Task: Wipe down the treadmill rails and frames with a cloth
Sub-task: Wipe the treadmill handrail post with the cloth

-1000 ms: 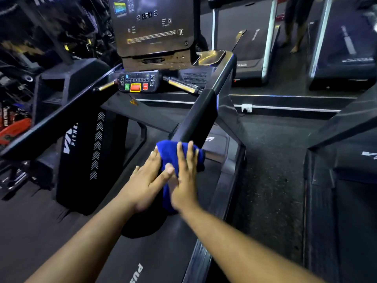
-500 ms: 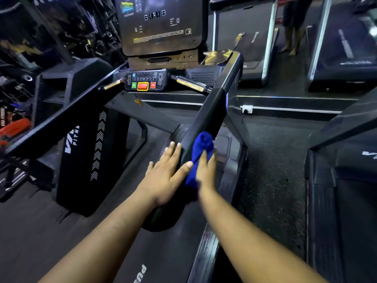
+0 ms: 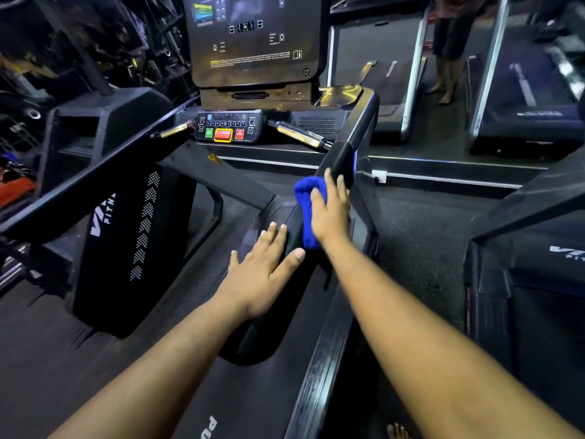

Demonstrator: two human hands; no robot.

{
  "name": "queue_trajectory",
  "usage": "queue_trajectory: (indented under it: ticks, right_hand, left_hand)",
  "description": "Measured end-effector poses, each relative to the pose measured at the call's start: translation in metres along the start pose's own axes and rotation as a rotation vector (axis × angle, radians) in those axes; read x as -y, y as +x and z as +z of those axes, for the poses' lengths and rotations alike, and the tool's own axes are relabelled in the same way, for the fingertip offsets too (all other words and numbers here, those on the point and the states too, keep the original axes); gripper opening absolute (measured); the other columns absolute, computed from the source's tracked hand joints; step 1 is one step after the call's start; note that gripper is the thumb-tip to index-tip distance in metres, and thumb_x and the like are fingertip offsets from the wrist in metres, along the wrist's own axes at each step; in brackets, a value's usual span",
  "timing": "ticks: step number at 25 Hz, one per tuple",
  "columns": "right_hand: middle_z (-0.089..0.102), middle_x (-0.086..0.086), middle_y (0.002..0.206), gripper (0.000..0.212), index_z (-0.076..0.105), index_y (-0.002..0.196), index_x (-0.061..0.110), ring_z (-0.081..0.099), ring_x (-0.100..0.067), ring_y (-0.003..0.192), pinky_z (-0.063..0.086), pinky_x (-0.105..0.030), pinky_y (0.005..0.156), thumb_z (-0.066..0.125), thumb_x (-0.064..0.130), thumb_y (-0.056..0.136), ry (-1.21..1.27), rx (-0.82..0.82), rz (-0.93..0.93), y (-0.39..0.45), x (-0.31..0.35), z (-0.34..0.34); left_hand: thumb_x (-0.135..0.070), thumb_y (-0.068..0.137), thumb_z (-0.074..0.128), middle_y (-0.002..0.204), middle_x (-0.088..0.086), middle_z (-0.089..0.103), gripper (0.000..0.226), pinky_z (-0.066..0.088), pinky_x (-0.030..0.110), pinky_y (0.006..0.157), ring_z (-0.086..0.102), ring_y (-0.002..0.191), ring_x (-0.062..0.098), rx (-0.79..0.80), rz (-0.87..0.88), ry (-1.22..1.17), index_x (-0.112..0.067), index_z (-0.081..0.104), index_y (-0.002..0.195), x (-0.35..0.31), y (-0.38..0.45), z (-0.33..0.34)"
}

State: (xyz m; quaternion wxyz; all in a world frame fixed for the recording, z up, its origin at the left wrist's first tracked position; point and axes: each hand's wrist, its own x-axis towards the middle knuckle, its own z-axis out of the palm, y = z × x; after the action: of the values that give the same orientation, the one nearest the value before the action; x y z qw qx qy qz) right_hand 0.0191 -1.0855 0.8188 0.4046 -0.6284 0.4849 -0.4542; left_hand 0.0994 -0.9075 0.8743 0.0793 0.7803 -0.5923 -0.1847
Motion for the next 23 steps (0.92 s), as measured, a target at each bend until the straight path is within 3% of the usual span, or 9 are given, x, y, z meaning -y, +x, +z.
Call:
queue_trajectory:
  ticks: [2,7,11,14,18,20,23]
  right_hand:
    - [0.011,-0.01,0.165,0.056,0.031,0.154,0.028,0.009,-0.033,0.152,0.013,-0.045,0.122,0.048,0.034,0.101,-0.032,0.002,0.023,0.016,-0.004,-0.004]
    - [-0.002,-0.001,0.166,0.057,0.03,0.153,0.031,-0.008,-0.024,0.153,0.004,-0.038,0.123,0.044,0.041,0.098,0.121,0.087,-0.236,-0.073,-0.021,0.009]
    - [0.019,-0.013,0.163,0.05,0.049,0.144,0.026,0.006,-0.04,0.151,0.009,-0.045,0.122,0.042,0.035,0.095,-0.014,0.053,-0.232,0.052,-0.022,-0.003]
    - [0.013,-0.014,0.164,0.053,0.044,0.148,0.022,0.004,-0.041,0.151,0.007,-0.045,0.123,0.046,0.034,0.096,0.038,0.035,-0.123,0.08,-0.026,-0.009]
    - [-0.001,-0.001,0.166,0.058,0.033,0.153,0.026,-0.011,-0.025,0.152,-0.002,-0.033,0.123,0.039,0.042,0.097,0.129,0.125,-0.279,0.018,-0.042,-0.006]
    - [0.01,-0.009,0.165,0.055,0.044,0.148,0.022,-0.002,-0.035,0.152,0.005,-0.041,0.123,0.039,0.04,0.096,0.058,0.089,-0.317,0.062,-0.045,-0.007]
    - [0.019,-0.01,0.164,0.047,0.051,0.143,0.024,0.005,-0.039,0.151,0.015,-0.057,0.119,0.047,0.032,0.098,-0.106,0.047,-0.197,0.156,-0.037,-0.02]
  left_hand:
    - [-0.086,0.074,0.002,0.163,-0.019,-0.01,0.095,-0.005,0.057,0.12,-0.01,0.148,-0.003,-0.009,-0.013,0.013,-0.039,-0.001,0.156,-0.007,0.014,0.0]
    - [-0.088,0.069,0.003,0.163,-0.017,-0.003,0.1,-0.003,0.057,0.121,-0.008,0.143,-0.009,-0.036,0.006,-0.028,-0.038,0.003,0.156,-0.027,0.055,-0.004]
    - [-0.084,0.071,0.003,0.162,-0.02,-0.008,0.1,-0.003,0.054,0.122,-0.008,0.145,-0.006,-0.033,-0.045,-0.011,-0.033,-0.001,0.156,-0.039,0.09,-0.011]
    - [-0.085,0.07,0.003,0.162,-0.019,-0.008,0.101,-0.002,0.055,0.122,-0.008,0.147,-0.004,-0.035,-0.039,0.004,-0.032,-0.001,0.157,-0.05,0.109,-0.012]
    - [-0.098,0.062,0.0,0.159,-0.022,-0.007,0.112,0.0,0.05,0.123,-0.01,0.143,-0.008,-0.067,-0.016,-0.063,-0.036,0.0,0.155,-0.05,0.12,-0.008]
    - [-0.094,0.068,0.004,0.159,-0.023,-0.008,0.105,0.003,0.051,0.123,-0.011,0.146,-0.006,-0.054,-0.009,-0.042,-0.036,-0.001,0.155,-0.049,0.124,-0.008]
    - [-0.085,0.076,0.01,0.163,-0.021,-0.007,0.094,0.005,0.054,0.122,-0.01,0.147,-0.005,-0.034,-0.024,-0.007,-0.038,0.0,0.156,-0.05,0.125,-0.007]
